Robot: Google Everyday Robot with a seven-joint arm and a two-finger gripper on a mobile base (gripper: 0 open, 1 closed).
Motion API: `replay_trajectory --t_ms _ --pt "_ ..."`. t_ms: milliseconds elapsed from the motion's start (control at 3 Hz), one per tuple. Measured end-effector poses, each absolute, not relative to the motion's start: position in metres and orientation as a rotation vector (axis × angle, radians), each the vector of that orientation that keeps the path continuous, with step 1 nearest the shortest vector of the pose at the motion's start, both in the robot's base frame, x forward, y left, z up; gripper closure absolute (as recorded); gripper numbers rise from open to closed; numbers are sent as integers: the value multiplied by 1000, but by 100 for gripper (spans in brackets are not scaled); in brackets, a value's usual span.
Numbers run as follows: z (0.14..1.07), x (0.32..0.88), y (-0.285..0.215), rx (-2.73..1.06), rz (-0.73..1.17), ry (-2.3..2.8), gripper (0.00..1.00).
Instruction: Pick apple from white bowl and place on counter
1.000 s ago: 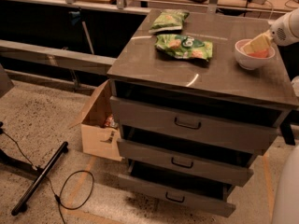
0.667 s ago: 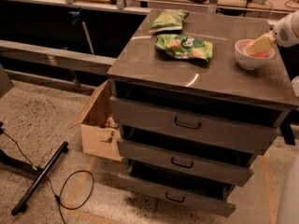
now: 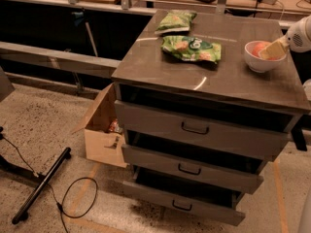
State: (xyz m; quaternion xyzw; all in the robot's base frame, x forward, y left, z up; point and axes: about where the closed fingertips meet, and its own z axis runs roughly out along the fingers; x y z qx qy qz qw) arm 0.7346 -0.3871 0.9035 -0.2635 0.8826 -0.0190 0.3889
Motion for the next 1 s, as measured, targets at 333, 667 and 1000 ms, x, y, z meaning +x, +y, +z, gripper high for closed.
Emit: replay_trajectory --t_ms 333,667,1000 --pt "898 731 -384 -685 -40 2255 45" --pt "893 730 -381 -701 -38 2263 46" --pt "890 732 -376 -723 -34 2261 33"
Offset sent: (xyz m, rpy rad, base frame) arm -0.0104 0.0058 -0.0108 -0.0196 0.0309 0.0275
